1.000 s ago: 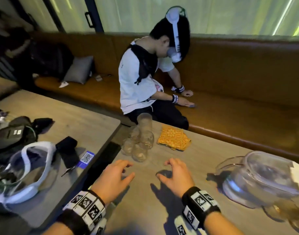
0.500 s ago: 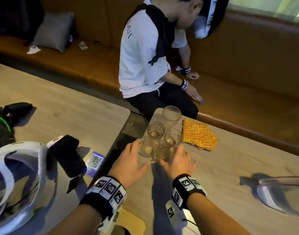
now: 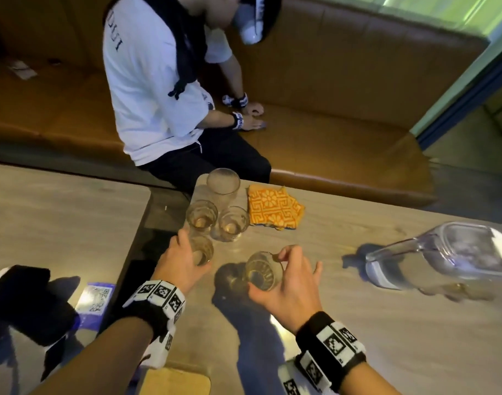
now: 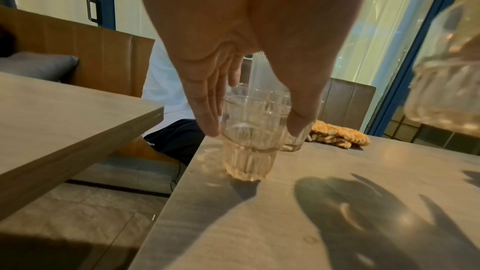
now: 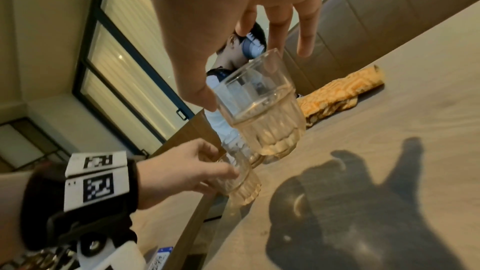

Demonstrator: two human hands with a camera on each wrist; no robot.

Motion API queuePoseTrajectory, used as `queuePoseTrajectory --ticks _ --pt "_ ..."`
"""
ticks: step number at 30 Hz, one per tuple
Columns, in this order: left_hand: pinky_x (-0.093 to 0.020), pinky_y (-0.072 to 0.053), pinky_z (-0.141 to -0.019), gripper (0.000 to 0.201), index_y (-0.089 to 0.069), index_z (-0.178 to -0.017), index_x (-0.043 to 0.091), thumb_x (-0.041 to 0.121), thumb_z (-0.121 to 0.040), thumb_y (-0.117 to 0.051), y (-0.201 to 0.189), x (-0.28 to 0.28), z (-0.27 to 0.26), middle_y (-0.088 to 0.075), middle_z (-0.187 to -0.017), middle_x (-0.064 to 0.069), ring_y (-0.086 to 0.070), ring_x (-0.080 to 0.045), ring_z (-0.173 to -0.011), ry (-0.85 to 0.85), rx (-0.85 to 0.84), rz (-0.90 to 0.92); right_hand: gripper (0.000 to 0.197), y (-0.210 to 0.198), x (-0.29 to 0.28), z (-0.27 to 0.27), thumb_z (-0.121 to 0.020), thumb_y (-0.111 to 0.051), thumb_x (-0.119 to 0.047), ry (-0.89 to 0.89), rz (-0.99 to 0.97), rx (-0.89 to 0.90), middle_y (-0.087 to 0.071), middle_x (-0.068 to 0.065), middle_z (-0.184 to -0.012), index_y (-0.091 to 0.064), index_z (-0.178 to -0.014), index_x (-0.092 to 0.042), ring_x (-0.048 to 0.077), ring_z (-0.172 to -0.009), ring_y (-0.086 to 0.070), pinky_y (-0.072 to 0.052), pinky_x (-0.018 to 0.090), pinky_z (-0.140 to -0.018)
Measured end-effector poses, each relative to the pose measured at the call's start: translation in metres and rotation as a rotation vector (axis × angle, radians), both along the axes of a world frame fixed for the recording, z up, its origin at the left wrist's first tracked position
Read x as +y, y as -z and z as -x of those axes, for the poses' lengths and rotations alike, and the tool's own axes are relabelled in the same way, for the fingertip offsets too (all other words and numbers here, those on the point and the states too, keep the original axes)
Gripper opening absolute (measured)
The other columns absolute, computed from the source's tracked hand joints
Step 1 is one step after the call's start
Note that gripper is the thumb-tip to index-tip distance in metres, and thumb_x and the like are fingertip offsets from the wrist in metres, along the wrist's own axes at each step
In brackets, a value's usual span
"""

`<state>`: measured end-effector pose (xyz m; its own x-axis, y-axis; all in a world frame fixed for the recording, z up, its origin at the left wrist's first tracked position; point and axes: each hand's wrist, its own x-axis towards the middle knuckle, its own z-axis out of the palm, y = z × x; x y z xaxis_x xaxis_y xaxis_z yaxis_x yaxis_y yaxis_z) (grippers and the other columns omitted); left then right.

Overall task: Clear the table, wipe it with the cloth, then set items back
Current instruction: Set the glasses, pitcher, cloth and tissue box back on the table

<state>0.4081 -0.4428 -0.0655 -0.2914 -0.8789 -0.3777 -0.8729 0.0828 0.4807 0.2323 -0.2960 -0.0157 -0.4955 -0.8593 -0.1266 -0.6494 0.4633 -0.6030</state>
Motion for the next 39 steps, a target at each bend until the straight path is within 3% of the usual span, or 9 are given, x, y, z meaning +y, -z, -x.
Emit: queuePoseTrajectory --ticks 3,8,13,18,22,27,32,39 --pt "-0.041 -0.046 -0.093 0.088 -0.031 -0.134 0.017 0.046 -0.068 -0.081 -0.02 0.01 0.0 -0.046 -0.132 -0.01 -0.053 -0.03 -0.115 0.058 -0.054 -0.03 0.068 -0.01 0.018 0.014 -0.051 -0.066 -0.067 0.017 0.029 -0.072 -0.043 -0.022 -0.095 -0.027 -0.094 -0.032 0.01 -0.098 -0.047 -0.007 0.059 -0.114" --pt "-0.036 -0.046 -0.095 0.085 -0.038 -0.138 0.023 0.052 -0.068 -0.079 -0.074 0.044 0.032 -0.046 -0.133 0.0 -0.051 -0.019 -0.117 0.23 -0.013 0.008 0.068 -0.028 0.063 0.046 -0.05 -0.064 -0.068 -0.005 0.018 -0.023 -0.041 -0.02 -0.09 -0.026 -0.093 -0.031 0.009 -0.09 -0.047 -0.012 0.061 -0.111" --pt "-0.033 -0.042 -0.099 0.086 -0.043 -0.139 0.028 0.065 -0.067 -0.072 -0.127 0.094 0.104 -0.047 -0.13 0.007 -0.045 -0.013 -0.118 0.474 0.05 0.064 0.066 -0.046 0.135 0.103 -0.049 -0.067 -0.065 0.047 0.0 0.031 -0.045 -0.016 -0.09 -0.029 -0.091 -0.031 0.009 -0.086 -0.045 -0.018 0.061 -0.109" --pt "-0.025 -0.047 -0.09 0.085 -0.043 -0.135 0.032 0.068 -0.064 -0.072 -0.147 0.164 0.192 -0.045 -0.114 0.017 -0.047 -0.002 -0.102 0.657 0.114 0.048 0.062 -0.047 0.219 0.192 -0.051 -0.073 -0.058 0.171 0.006 0.013 -0.048 -0.017 -0.092 -0.03 -0.09 -0.036 0.004 -0.091 -0.048 -0.011 0.059 -0.114" --pt "-0.024 -0.05 -0.089 0.082 -0.044 -0.132 0.032 0.063 -0.063 -0.075 -0.137 0.23 0.265 -0.046 -0.11 0.019 -0.05 0.0 -0.1 0.707 0.118 0.021 0.065 -0.029 0.283 0.28 -0.05 -0.078 -0.057 0.282 -0.014 0.017 -0.049 -0.019 -0.091 -0.028 -0.09 -0.042 0.008 -0.089 -0.05 -0.013 0.061 -0.113" --pt "-0.03 -0.047 -0.099 0.086 -0.039 -0.138 0.032 0.064 -0.066 -0.073 -0.107 0.296 0.341 -0.046 -0.128 0.014 -0.048 -0.005 -0.114 0.724 0.068 0.021 0.065 0.005 0.32 0.369 -0.05 -0.077 -0.058 0.329 -0.043 -0.003 -0.049 -0.019 -0.094 -0.026 -0.087 -0.04 0.012 -0.091 -0.05 -0.015 0.063 -0.112" --pt "-0.035 -0.048 -0.099 0.088 -0.04 -0.139 0.029 0.058 -0.065 -0.077 -0.072 0.33 0.394 -0.048 -0.132 0.009 -0.052 -0.011 -0.118 0.65 0.055 0.015 0.062 0.032 0.316 0.405 -0.058 -0.076 -0.056 0.25 -0.116 -0.038 -0.05 -0.016 -0.099 -0.03 -0.095 -0.036 0.013 -0.102 -0.052 -0.007 0.063 -0.115" --pt "-0.04 -0.048 -0.1 0.082 -0.04 -0.138 0.025 0.042 -0.069 -0.081 -0.018 0.333 0.436 -0.043 -0.136 0.001 -0.054 -0.023 -0.119 0.555 -0.04 -0.017 0.063 0.055 0.319 0.423 -0.062 -0.075 -0.056 0.177 -0.144 -0.037 -0.047 -0.013 -0.111 -0.029 -0.101 -0.037 0.015 -0.122 -0.045 -0.003 0.064 -0.115"
